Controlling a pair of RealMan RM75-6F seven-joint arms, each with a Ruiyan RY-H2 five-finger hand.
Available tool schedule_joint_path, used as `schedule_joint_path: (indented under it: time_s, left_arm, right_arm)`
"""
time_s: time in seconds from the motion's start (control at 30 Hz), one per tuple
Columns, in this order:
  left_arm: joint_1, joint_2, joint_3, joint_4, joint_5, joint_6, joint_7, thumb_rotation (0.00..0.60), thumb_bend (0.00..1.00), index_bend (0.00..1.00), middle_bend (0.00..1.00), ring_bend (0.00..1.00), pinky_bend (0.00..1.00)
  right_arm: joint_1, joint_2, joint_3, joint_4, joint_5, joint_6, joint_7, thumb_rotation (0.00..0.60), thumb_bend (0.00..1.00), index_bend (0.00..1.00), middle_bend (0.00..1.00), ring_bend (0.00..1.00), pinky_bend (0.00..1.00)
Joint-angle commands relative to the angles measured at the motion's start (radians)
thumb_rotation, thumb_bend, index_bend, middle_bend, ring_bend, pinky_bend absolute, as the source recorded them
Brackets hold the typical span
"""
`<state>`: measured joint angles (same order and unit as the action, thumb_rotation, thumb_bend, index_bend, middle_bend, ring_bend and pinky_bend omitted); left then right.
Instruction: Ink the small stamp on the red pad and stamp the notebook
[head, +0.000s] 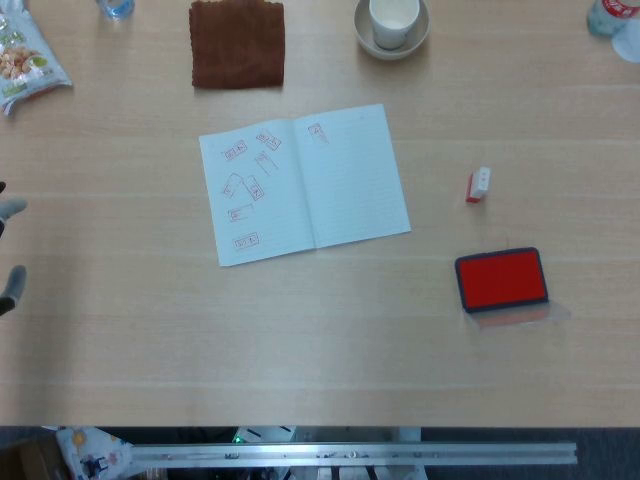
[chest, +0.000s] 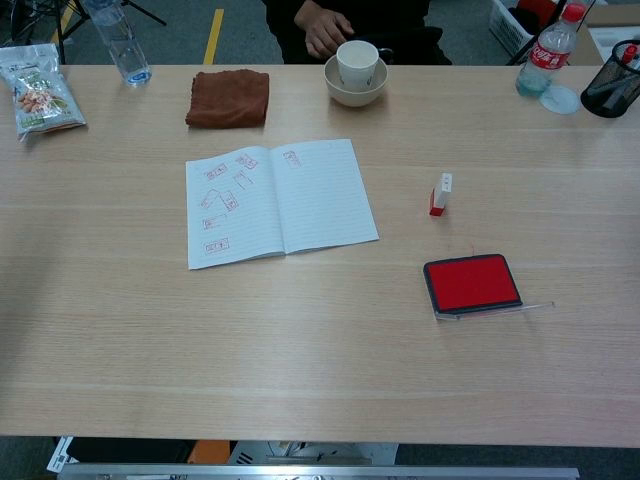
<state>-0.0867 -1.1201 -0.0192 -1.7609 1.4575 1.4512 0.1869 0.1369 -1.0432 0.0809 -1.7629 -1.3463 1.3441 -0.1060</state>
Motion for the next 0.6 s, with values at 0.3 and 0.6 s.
schedule_joint_path:
  time_s: [0.3, 0.6]
  left_arm:
    - [0.006, 0.0, 0.003, 0.009, 0.001, 0.004, -0.01, 0.6, 0.32, 0.22, 0.13, 0.15, 0.1]
    - [0.007, 0.0, 0.003, 0.012, 0.001, 0.004, -0.013, 0.6, 0.32, 0.22, 0.13, 0.15, 0.1]
  right_arm:
    - [0.03, -0.004, 0.007, -0.005, -0.013, -0.032, -0.015, 0.6, 0.23, 0.52, 0.44, 0.31, 0.3]
    - [0.168, -0.041, 0.039, 0.038, -0.032, -0.184, -0.083, 0.6, 0.23, 0.52, 0.44, 0.31, 0.3]
